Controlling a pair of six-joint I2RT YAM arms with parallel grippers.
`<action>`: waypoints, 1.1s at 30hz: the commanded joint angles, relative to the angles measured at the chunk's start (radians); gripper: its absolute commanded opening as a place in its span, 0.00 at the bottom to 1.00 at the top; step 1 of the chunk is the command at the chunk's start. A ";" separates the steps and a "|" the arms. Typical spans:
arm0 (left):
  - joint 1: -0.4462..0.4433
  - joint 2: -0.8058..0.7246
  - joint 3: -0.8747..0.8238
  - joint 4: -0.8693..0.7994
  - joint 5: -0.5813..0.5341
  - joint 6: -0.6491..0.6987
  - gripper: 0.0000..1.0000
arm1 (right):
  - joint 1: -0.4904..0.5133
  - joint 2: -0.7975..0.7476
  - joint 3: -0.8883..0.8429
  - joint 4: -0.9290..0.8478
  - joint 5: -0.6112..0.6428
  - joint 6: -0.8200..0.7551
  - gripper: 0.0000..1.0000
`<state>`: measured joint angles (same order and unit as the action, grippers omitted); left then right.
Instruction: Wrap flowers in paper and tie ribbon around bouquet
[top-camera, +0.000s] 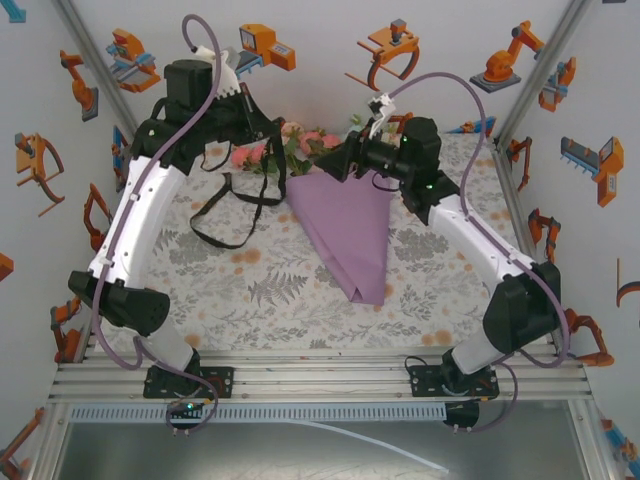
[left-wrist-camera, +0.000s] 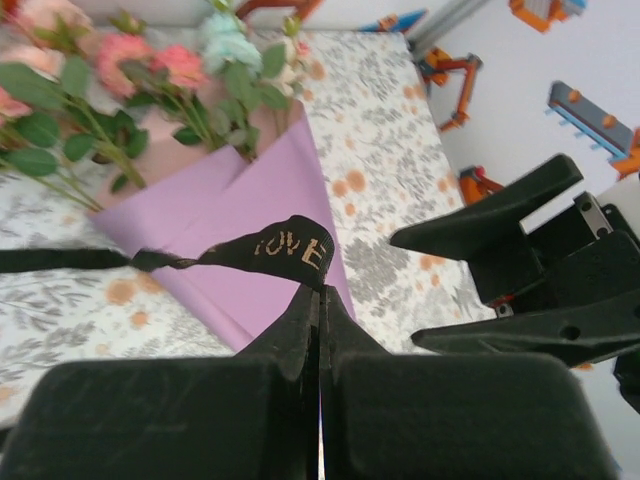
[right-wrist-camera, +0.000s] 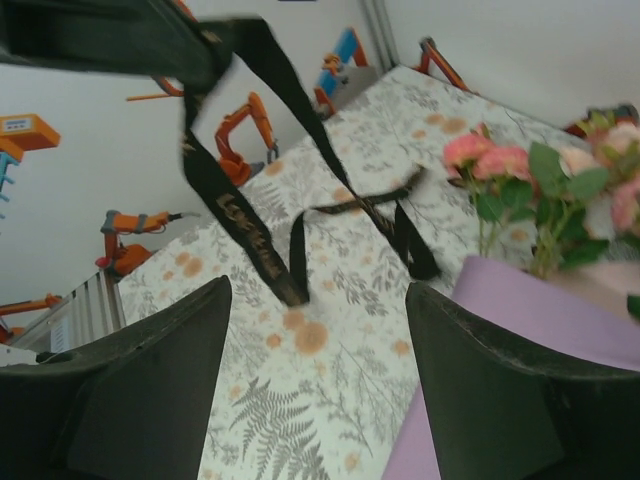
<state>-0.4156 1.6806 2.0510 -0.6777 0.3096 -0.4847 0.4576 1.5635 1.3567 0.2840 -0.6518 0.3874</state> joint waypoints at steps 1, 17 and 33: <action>-0.009 -0.019 0.022 0.087 0.135 -0.072 0.00 | 0.042 0.052 0.045 0.102 -0.005 -0.053 0.67; 0.028 -0.131 0.138 0.134 0.219 -0.127 0.00 | 0.132 0.447 0.200 0.265 -0.006 -0.070 0.56; 0.131 -0.421 0.098 -0.051 0.330 0.082 0.00 | 0.071 -0.394 0.204 -0.567 0.530 -0.523 0.00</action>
<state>-0.2741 1.2823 2.2028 -0.7044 0.5171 -0.4641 0.5304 1.2873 1.4952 -0.0044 -0.3328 0.0418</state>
